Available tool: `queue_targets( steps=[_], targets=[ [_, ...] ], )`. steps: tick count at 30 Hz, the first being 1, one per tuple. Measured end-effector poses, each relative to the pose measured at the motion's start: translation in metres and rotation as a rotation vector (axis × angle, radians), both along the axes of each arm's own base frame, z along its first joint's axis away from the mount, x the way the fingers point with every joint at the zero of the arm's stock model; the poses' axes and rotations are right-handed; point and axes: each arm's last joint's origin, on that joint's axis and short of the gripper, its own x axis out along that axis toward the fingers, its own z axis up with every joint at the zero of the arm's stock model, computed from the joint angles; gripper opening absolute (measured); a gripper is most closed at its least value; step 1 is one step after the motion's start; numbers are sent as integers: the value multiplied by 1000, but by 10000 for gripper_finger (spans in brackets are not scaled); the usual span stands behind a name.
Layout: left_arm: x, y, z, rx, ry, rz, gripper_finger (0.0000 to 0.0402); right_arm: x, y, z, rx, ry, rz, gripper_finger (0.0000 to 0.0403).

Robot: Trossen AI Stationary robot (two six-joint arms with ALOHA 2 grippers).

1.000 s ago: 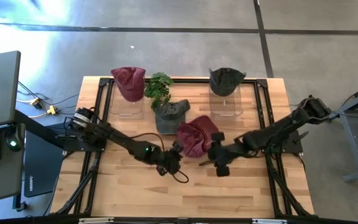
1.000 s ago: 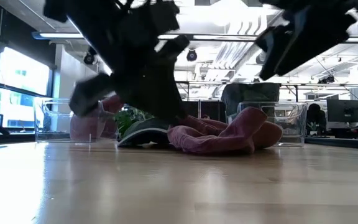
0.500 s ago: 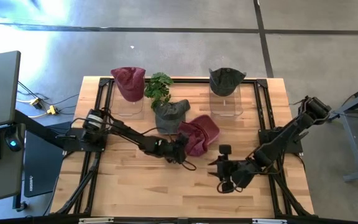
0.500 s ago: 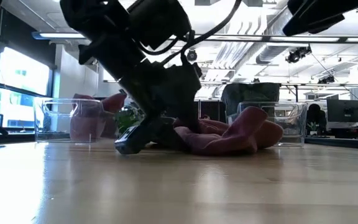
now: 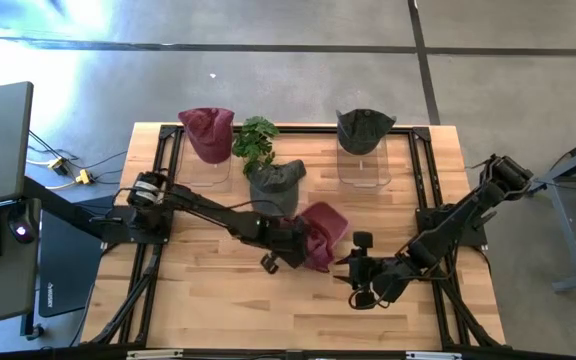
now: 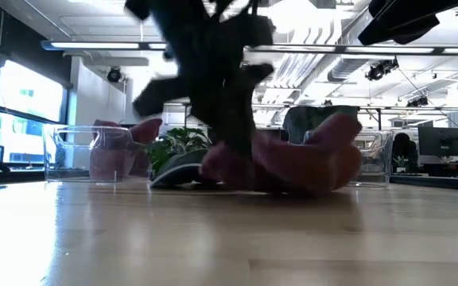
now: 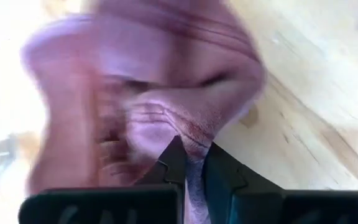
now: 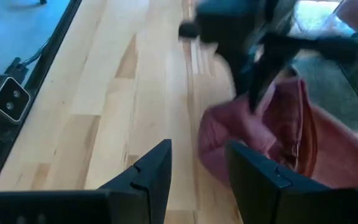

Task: Pick & Place hat
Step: Put the red cap into the left transparent bin

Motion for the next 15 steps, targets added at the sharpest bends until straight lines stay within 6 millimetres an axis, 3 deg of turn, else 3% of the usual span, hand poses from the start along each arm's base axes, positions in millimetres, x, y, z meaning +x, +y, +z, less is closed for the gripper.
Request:
queue_targets(
  steps=[5, 15],
  targets=[
    [3, 9, 53, -8, 13, 1, 7, -6, 7, 0, 6, -1, 19, 146],
    [-19, 38, 158, -31, 149, 10, 3, -24, 24, 1, -69, -67, -2, 145]
  ],
)
